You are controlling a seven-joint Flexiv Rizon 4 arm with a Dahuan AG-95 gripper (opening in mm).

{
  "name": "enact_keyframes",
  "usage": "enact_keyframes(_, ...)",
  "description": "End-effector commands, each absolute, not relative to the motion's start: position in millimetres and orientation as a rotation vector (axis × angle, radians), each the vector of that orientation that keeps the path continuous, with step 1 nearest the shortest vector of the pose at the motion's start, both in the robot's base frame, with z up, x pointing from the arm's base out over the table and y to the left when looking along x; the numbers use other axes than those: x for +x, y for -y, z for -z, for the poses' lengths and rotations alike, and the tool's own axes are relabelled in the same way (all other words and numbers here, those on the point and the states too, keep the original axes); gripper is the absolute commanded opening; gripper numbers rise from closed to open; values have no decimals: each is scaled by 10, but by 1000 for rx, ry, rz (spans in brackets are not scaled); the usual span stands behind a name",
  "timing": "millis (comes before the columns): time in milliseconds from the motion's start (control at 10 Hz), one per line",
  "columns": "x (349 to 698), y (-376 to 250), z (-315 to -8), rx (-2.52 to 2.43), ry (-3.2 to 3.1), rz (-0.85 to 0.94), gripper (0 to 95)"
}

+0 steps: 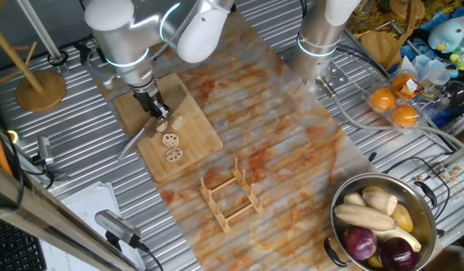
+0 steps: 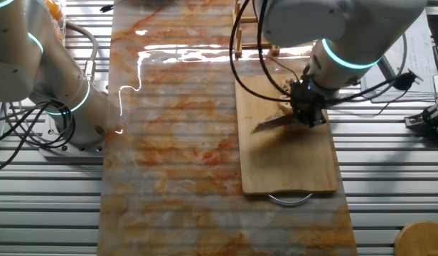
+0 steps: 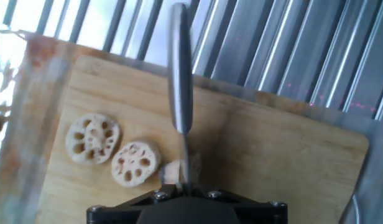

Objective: Slice the lotus root

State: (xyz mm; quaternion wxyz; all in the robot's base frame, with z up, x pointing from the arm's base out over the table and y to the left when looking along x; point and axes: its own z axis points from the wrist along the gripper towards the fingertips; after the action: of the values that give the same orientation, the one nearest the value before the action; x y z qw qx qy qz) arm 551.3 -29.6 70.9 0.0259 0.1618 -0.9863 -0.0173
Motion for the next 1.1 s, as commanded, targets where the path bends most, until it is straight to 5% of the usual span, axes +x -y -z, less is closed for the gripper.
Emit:
enact_keyframes(100, 5557, 273, -749, 479, 3047, 26, 0)
enact_keyframes(1100, 5515, 777, -547, 847, 3039, 90, 0)
